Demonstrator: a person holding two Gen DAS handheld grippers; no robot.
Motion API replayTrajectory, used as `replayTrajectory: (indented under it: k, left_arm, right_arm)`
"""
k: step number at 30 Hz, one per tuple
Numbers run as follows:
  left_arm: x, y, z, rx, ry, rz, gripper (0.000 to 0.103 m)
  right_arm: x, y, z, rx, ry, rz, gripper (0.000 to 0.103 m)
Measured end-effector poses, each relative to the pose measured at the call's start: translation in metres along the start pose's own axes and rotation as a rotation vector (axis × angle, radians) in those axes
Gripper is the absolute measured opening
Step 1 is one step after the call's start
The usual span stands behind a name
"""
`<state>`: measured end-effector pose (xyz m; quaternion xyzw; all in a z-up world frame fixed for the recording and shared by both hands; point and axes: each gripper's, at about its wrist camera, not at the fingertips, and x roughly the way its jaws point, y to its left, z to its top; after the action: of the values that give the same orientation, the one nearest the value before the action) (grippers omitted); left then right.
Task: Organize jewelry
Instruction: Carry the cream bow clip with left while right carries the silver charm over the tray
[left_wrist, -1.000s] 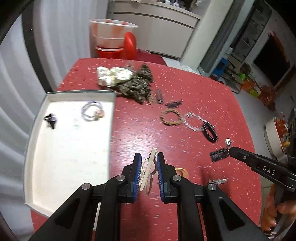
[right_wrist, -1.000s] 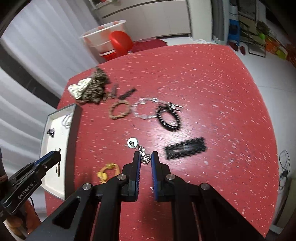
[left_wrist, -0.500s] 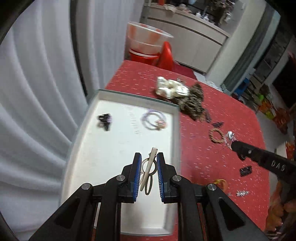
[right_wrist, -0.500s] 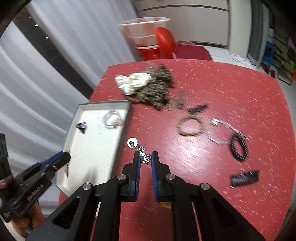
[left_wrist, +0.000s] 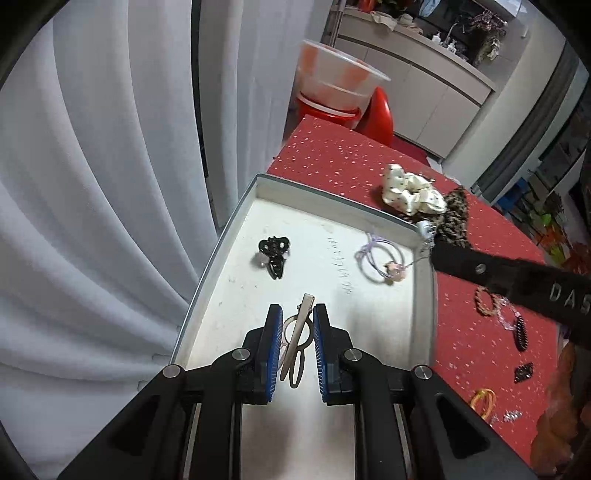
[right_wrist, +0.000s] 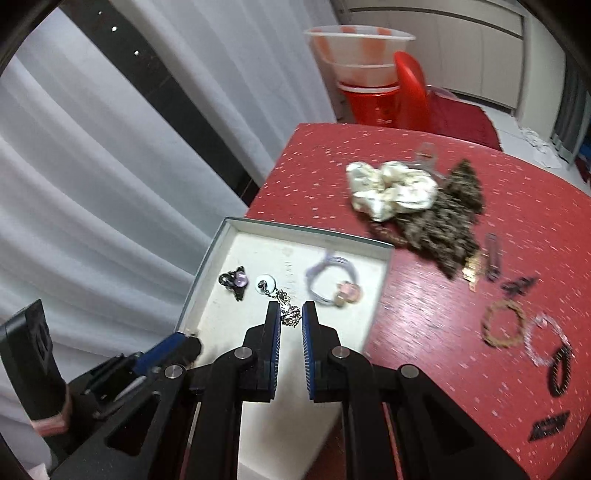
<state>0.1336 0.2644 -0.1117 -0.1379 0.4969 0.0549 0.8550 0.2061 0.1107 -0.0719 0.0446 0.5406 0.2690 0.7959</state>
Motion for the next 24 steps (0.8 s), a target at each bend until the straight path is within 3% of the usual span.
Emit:
replayTrajectory:
  k: [14,24]
  left_arm:
    - [0.049,0.012,-0.006,0.001,0.04,0.067,0.019]
    - [0.061,0.009,-0.014,0.04,0.056,0.101,0.019]
  right_arm:
    - [0.084,-0.005,-0.009,0.051,0.113,-0.007,0.012]
    - [0.096,-0.012,-0.017,0.067,0.127,-0.02,0.013]
